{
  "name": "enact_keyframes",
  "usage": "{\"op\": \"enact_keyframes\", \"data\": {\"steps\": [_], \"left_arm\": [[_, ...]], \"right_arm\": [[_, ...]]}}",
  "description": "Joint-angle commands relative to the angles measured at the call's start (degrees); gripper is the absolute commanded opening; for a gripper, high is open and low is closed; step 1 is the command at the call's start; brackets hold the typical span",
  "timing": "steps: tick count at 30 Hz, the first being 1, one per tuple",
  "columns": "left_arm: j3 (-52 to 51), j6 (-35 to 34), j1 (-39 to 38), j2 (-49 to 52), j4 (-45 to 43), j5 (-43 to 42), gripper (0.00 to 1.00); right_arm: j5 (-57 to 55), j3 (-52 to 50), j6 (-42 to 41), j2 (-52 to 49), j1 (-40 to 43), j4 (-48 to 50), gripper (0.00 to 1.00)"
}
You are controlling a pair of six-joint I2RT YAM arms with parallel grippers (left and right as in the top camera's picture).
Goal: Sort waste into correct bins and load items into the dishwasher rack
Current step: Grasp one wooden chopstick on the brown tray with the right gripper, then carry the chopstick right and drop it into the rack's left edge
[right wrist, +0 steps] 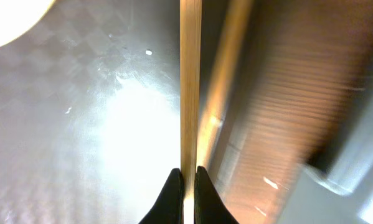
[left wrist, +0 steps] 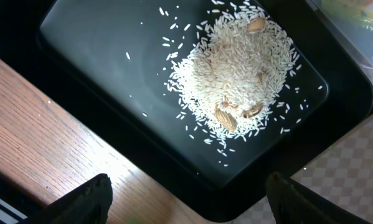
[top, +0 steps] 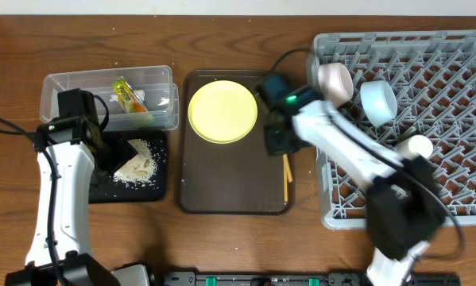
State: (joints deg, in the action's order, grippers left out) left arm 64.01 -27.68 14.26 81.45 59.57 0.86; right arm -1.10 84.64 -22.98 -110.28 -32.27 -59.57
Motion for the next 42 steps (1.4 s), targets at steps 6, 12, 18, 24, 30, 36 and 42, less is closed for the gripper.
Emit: {"op": "enact_keyframes", "data": {"steps": [6,12,18,24,30,36,42], "left_arm": [[-0.04,-0.68,0.28,-0.11,-0.07,1.14,0.82],[-0.04,-0.68,0.28,-0.11,-0.26,1.14,0.82],[-0.04,-0.68,0.28,-0.11,-0.26,1.14,0.82],[-0.04,-0.68,0.28,-0.11,-0.48,1.14,0.82],[-0.04,-0.68,0.28,-0.11,-0.48,1.14,0.82],[-0.04,-0.7,0.28,-0.11,-0.48,1.14,0.82],[-0.04,-0.68,0.28,-0.11,-0.46,1.14,0.82]], "right_arm": [[0.5,1.99,9.35,14.01,8.57,-10.84,0.01],[0.5,0.76,9.31,15.47,13.73,-16.09,0.01],[-2.08,-4.0,7.13,15.45,15.76,-14.53,0.01],[-1.42,-11.39,7.1,15.45,15.76,-9.86,0.01],[-1.42,-14.14,6.71,15.45,15.76,-6.51,0.02],[-0.35,-12.35,6.78,15.8,15.76,-7.02,0.3],[0.76,-5.57,7.98,18.71,15.63,-7.89,0.3]]}}
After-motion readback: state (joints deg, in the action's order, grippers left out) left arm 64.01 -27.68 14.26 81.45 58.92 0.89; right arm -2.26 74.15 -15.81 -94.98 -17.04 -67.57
